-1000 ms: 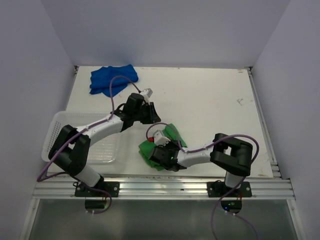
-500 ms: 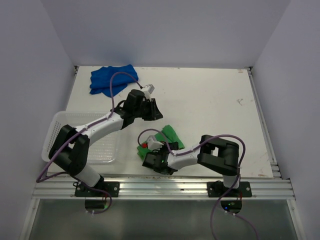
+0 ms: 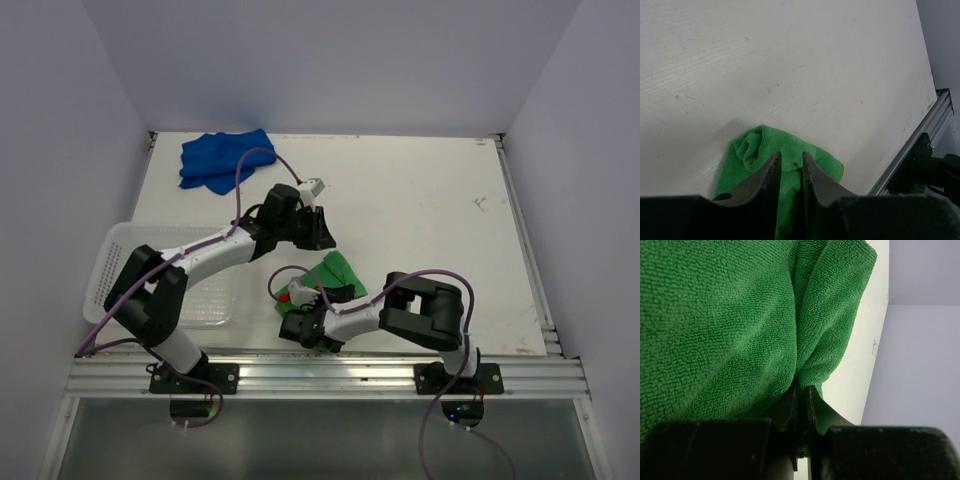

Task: Roll the towels
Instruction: Roll the towel

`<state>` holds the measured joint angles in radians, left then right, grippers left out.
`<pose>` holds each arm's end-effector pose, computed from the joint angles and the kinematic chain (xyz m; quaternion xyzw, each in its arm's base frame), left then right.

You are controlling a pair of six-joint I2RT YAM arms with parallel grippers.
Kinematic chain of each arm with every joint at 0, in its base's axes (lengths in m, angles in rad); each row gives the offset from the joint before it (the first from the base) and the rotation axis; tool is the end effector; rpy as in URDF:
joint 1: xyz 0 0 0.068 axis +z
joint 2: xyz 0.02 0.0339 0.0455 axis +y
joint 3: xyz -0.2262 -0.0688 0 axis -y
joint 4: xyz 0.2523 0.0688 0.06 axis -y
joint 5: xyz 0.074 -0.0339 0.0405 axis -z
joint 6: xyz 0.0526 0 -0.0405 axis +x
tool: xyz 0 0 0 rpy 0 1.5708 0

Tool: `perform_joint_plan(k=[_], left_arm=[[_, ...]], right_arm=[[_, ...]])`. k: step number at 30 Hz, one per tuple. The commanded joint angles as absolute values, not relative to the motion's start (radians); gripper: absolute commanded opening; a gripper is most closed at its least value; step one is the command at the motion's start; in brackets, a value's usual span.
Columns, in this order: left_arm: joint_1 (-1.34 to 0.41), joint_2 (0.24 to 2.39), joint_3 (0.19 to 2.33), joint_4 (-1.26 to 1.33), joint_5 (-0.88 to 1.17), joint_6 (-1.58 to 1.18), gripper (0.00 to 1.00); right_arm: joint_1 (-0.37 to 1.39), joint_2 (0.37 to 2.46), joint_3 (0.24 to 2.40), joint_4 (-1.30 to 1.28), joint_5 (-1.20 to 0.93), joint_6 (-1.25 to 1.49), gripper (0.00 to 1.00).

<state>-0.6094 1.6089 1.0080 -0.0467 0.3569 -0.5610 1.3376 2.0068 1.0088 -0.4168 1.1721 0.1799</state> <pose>0.2920 -0.2263 0.1720 0.1004 0.8790 -0.3746 0.2776 0.1205 0.2976 0.0458 -0.4183 0.7189 -0.3555 0.4265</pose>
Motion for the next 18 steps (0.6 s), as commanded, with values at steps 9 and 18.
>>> perform_joint_plan(k=[9,18], left_arm=[[-0.67,1.732,1.058,0.066,0.439,-0.525,0.26],[-0.675,1.809,1.051,0.049,0.399,-0.509,0.25]], right_arm=[[1.356,2.062,1.026,-0.39,1.0,0.216,0.0],[1.355,2.066,1.025,-0.393,0.999,0.219,0.0]])
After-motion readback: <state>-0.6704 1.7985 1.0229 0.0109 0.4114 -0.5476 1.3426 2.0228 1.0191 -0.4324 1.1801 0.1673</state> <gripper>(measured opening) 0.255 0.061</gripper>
